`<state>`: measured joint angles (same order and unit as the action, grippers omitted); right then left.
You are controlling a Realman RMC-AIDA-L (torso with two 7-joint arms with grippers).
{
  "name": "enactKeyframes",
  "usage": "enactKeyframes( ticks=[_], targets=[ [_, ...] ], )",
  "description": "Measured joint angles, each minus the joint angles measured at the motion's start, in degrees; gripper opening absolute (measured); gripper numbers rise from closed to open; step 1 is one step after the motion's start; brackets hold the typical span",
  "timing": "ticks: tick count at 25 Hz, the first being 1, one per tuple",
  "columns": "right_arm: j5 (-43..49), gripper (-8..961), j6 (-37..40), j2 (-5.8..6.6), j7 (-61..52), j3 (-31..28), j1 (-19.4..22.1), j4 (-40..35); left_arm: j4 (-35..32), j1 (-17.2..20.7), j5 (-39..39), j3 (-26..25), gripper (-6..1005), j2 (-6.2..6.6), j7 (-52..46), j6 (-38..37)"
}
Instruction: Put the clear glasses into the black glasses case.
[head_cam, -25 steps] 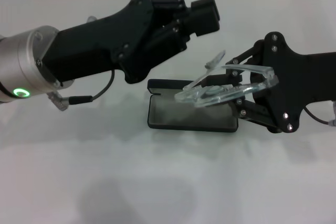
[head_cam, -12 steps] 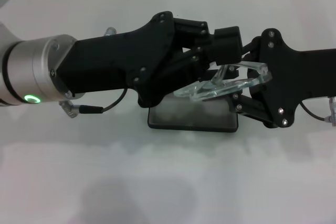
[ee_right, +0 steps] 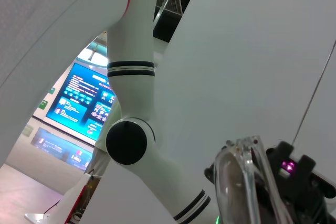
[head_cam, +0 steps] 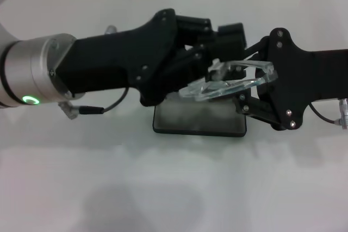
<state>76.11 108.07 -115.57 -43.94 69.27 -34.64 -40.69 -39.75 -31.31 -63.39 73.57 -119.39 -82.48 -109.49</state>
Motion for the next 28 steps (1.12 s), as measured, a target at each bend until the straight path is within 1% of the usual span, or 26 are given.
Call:
enactKeyframes(
  ticks=[3, 7, 11, 12, 13, 15, 16, 17, 18, 19, 21, 22, 23, 24, 25, 26, 28],
  targets=[
    [0.0, 127, 0.0, 0.0, 0.0, 0.1, 0.0, 0.0, 0.0, 0.4, -0.5, -2.7, 93, 0.43, 0.4, 0.1],
    [0.0, 127, 0.0, 0.0, -0.1, 0.4, 0.4, 0.0, 0.0, 1.1, -2.9, -8.2, 93, 1.56, 0.5, 0.1],
    [0.8, 128, 0.0, 0.0, -2.9, 0.5, 0.5, -1.0, 0.0, 2.4, -7.6, -15.9, 94, 2.88, 1.7, 0.2],
    [0.8, 128, 0.0, 0.0, -2.9, 0.5, 0.5, -1.0, 0.0, 2.8, -9.9, -18.9, 94, 3.4, 2.6, 0.3],
    [1.3, 128, -0.2, -0.01, -10.3, 0.4, 1.1, -5.0, 0.0, 3.2, -11.4, -21.4, 94, 3.78, 3.3, 0.4],
    [1.6, 128, -0.6, 0.05, -15.4, 0.3, 1.4, -8.5, 0.0, 4.1, -14.1, -26.0, 94, 4.43, 4.4, 0.5],
    [2.8, 128, -1.6, 0.24, -22.9, 0.1, 1.8, -13.4, 0.0, 4.1, -14.1, -26.0, 94, 4.43, 4.4, 0.5],
    [3.8, 128, -2.0, 0.36, -26.8, 0.1, 1.9, -16.5, 0.0, 4.1, -14.1, -26.0, 94, 4.43, 4.4, 0.5],
    [6.8, 128, -2.8, 0.59, -35.0, 0.0, 2.1, -22.4, 0.0, 5.6, -17.0, -32.5, 94, 4.99, 5.7, 0.9],
    [9.3, 128, -2.9, 0.64, -39.8, 0.0, 2.1, -26.8, 0.0, 6.2, -17.7, -34.1, 94, 5.09, 6.1, 1.1],
    [14.0, 128, -2.8, 0.62, -47.5, 0.1, 1.5, -34.2, 0.0, 8.7, -19.4, -38.6, 94, 5.16, 9.1, 1.7],
    [16.8, 128, -2.4, 0.53, -51.6, 0.3, 0.8, -38.0, 0.0, 9.2, -19.5, -39.0, 95, 5.11, 9.8, 1.8],
    [18.8, 128, -1.9, 0.48, -54.7, 0.4, -0.2, -39.8, 0.0, 9.8, -19.5, -39.4, 95, 5.06, 10.6, 1.9],
    [21.7, 128, -0.9, 0.43, -59.6, 0.6, -2.4, -42.4, 0.0, 10.7, -19.5, -39.8, 95, 4.99, 11.6, 2.1],
    [23.7, 128, -0.2, 0.43, -63.3, 0.7, -4.5, -43.2, 0.0, 11.5, -19.3, -40.2, 95, 4.93, 12.4, 2.2],
    [26.7, 128, 0.3, 0.53, -68.4, 0.8, -7.8, -43.4, 0.0, 12.0, -19.2, -40.4, 95, 4.82, 13.2, 2.2],
    [32.8, 128, 1.5, 0.71, -77.0, 0.9, -13.7, -41.6, 0.0, 12.9, -19.1, -40.8, 95, 4.51, 14.6, 2.2]
  ],
)
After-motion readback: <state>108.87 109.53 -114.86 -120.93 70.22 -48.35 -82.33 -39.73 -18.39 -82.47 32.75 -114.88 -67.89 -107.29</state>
